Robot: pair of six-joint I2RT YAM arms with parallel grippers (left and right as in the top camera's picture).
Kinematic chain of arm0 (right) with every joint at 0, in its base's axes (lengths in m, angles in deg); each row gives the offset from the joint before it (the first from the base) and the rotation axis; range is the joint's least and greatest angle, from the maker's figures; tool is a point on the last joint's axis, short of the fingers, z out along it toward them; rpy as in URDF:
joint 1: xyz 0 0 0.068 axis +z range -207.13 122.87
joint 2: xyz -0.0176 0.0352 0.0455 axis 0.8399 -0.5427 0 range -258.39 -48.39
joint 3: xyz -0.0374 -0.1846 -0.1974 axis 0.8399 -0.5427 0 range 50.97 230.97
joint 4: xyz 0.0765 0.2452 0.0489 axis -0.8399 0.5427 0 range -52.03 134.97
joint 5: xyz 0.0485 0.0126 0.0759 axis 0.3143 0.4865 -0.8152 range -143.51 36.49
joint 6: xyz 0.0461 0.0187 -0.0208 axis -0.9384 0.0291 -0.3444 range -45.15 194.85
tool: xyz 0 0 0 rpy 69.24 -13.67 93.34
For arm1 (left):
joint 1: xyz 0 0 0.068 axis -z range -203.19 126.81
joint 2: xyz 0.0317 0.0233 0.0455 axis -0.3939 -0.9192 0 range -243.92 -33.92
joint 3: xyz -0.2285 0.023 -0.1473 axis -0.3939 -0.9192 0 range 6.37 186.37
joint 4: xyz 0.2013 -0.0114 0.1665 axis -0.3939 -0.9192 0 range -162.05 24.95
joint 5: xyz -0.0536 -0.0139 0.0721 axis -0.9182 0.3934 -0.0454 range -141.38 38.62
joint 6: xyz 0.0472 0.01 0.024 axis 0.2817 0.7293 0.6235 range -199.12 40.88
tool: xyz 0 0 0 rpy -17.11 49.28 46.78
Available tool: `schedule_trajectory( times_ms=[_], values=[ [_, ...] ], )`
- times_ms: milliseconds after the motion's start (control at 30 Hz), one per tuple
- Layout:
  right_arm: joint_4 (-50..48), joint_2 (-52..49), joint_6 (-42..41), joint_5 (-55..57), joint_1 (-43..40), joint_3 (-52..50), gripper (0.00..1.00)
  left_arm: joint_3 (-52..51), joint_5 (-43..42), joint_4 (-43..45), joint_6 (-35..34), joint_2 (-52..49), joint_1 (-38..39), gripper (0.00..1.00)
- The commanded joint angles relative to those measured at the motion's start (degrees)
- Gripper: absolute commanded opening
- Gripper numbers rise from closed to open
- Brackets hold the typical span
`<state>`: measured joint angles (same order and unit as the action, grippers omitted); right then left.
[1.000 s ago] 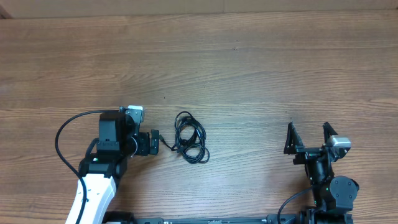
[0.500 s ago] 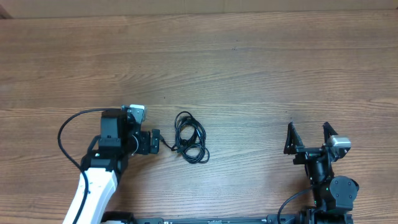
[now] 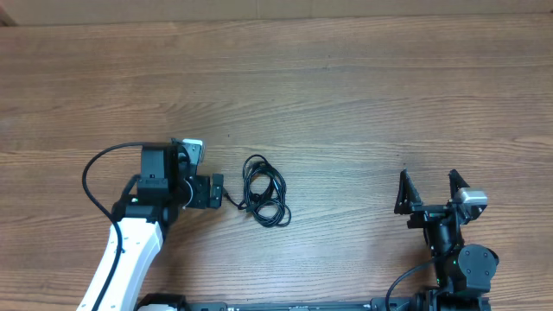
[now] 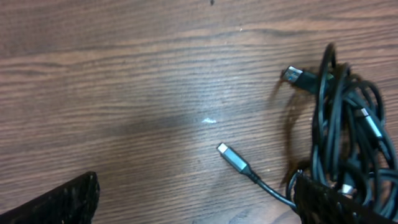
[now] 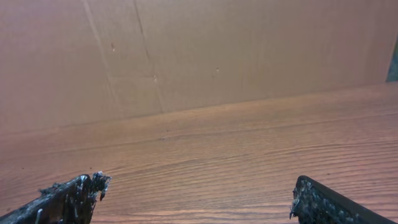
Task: Untangle cables
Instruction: 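Lower the left gripper onto the cable bundle and close on the loops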
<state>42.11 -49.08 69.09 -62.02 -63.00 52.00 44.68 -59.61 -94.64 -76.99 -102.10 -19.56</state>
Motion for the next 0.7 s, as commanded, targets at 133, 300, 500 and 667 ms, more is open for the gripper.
schedule_trajectory(
  times_ms=[133,300,500,667],
  values=[
    [-0.1,0.5,0.2,0.8,0.1,-0.5,1.00,7.5,-3.8,-4.2,1.9,-0.4,1.0,1.00],
    [-0.1,0.5,0.2,0.8,0.1,-0.5,1.00,9.0,-3.7,-4.9,0.9,-0.5,5.6,1.00],
    [-0.1,0.5,0.2,0.8,0.1,-0.5,1.00,9.1,-2.5,-4.9,0.8,-2.1,11.3,0.99],
    [-0.1,0.5,0.2,0.8,0.1,-0.5,1.00,9.1,-0.6,-4.4,-0.4,-5.1,12.2,0.99]
  ],
)
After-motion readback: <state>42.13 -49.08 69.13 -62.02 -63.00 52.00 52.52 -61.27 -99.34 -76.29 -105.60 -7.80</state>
